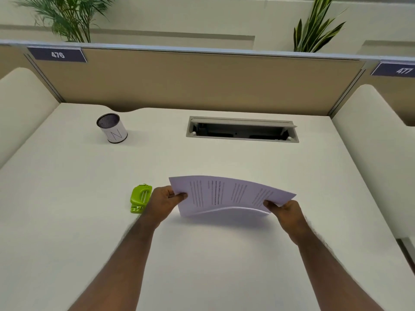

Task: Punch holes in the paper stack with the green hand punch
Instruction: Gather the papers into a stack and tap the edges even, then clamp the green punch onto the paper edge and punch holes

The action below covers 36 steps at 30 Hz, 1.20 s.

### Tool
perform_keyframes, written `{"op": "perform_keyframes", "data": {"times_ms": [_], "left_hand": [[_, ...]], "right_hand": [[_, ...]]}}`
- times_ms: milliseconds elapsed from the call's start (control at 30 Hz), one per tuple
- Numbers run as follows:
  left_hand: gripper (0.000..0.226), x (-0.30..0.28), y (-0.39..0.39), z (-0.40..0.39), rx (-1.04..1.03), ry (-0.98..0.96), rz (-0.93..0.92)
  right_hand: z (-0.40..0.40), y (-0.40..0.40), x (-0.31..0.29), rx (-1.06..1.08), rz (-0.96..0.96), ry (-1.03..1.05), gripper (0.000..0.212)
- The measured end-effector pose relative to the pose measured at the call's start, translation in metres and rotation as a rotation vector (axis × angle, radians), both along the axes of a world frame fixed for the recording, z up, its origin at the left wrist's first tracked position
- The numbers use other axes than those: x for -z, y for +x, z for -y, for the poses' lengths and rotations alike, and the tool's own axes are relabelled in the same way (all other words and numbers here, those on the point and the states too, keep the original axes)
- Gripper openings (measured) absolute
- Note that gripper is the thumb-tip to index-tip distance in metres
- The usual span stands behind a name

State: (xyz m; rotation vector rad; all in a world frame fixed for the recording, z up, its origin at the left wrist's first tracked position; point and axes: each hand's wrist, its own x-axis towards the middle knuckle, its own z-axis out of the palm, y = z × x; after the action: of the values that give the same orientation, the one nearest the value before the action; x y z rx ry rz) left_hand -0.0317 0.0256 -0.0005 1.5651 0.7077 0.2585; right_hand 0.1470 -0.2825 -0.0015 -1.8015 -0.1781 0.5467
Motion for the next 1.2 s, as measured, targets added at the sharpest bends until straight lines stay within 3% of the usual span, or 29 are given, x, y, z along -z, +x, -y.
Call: {"op": "perform_keyframes", "data": {"times_ms": [167,233,300,367,467,567,700,867,933,1000,1100,1200], "left_hand": [[0.014,0.006,0.000,0.004,-0.054,-0.072,-0.042],[0.012,0.006,0.001,0.007,-0.116,-0.178,-0.014],[0.010,0.005,0.002,0.013,-0.218,-0.314,0.013],[0.011,0.007,0.002,0.025,-0.302,-0.491,0.049],[0.015,0.017,0.002,0.053,-0.366,-0.708,0.083],[0.012,0.029,-0.002,0.080,-0.436,-0.841,0.047],[0.019,0.043,-0.013,0.102,-0.378,-0.874,-0.019],[0.036,0.034,-0.026,0.079,-0.189,-0.691,-0.147],[0.039,0.024,-0.028,0.046,-0.259,-0.544,-0.121],[0.035,0.014,-0.030,0.006,-0.458,-0.205,-0.120],[0.036,0.012,-0.039,-0.049,-0.586,0.367,-0.384],[0.051,0.024,-0.042,-0.081,-0.440,0.444,-0.719]], "right_hand": [[-0.007,0.000,-0.004,0.037,0.037,-0.052,0.021],[-0.013,-0.002,-0.005,0.118,0.078,-0.069,0.052],[-0.021,-0.008,-0.006,0.215,-0.025,-0.059,0.079],[-0.029,-0.021,-0.002,0.176,-0.223,-0.006,0.085],[-0.040,-0.040,0.002,0.001,-0.501,0.148,0.070],[-0.054,-0.051,0.006,-0.065,-0.495,0.197,0.045],[-0.057,-0.052,0.017,0.058,-0.451,0.152,0.024],[-0.048,-0.045,0.027,0.080,-0.442,0.039,0.025],[-0.044,-0.043,0.030,0.071,-0.439,0.015,0.024],[-0.040,-0.041,0.035,0.048,-0.430,-0.012,0.023],[-0.038,-0.041,0.042,0.021,-0.413,-0.093,0.028],[-0.037,-0.043,0.046,0.011,-0.404,-0.107,0.021]]}}
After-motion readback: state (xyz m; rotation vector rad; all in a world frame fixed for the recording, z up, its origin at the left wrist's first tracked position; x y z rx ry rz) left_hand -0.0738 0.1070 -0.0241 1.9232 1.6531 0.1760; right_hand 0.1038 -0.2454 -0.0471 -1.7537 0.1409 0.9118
